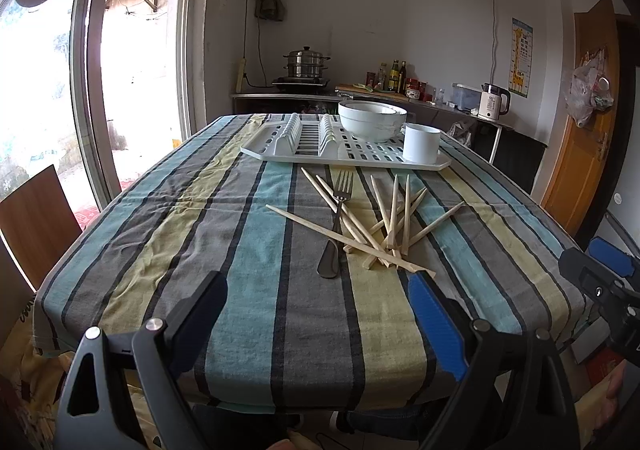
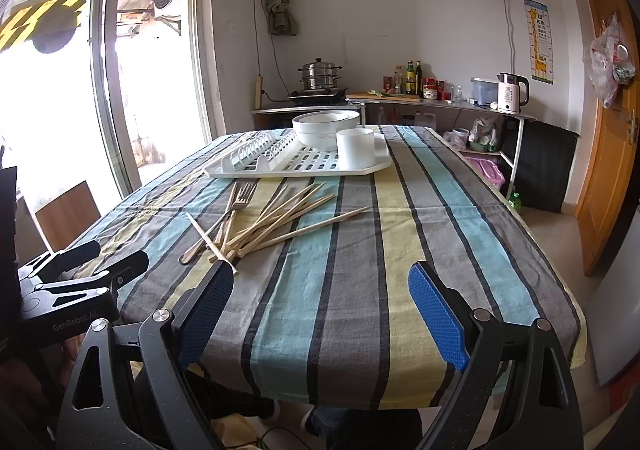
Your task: Organize utensils
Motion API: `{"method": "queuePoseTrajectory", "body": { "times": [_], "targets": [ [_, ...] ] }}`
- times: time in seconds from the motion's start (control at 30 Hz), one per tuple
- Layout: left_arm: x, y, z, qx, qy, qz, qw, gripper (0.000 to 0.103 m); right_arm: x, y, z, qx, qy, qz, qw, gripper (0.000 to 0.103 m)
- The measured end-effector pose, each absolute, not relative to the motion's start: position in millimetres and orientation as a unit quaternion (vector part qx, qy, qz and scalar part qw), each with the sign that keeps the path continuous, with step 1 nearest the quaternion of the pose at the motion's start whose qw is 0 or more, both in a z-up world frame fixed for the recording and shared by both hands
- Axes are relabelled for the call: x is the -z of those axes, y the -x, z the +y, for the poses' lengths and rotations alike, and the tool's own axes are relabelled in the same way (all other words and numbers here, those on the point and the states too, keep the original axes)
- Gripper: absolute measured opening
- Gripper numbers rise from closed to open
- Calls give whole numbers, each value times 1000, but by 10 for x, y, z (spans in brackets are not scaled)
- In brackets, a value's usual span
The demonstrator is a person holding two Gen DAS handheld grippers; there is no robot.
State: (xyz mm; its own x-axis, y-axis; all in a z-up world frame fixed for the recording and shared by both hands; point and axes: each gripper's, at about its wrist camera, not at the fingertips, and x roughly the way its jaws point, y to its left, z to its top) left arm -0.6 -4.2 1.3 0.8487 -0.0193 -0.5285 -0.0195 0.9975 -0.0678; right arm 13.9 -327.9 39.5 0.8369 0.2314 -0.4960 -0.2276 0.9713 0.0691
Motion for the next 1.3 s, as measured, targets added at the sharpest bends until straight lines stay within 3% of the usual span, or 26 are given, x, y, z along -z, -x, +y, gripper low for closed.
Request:
{"method": "queuePoseTrajectory", "body": {
  "times": [1.3],
  "targets": [
    [-59,35,-66,2,35,273,961,94,-396,-157,-3243,-120,-1,254,960,90]
  ]
}}
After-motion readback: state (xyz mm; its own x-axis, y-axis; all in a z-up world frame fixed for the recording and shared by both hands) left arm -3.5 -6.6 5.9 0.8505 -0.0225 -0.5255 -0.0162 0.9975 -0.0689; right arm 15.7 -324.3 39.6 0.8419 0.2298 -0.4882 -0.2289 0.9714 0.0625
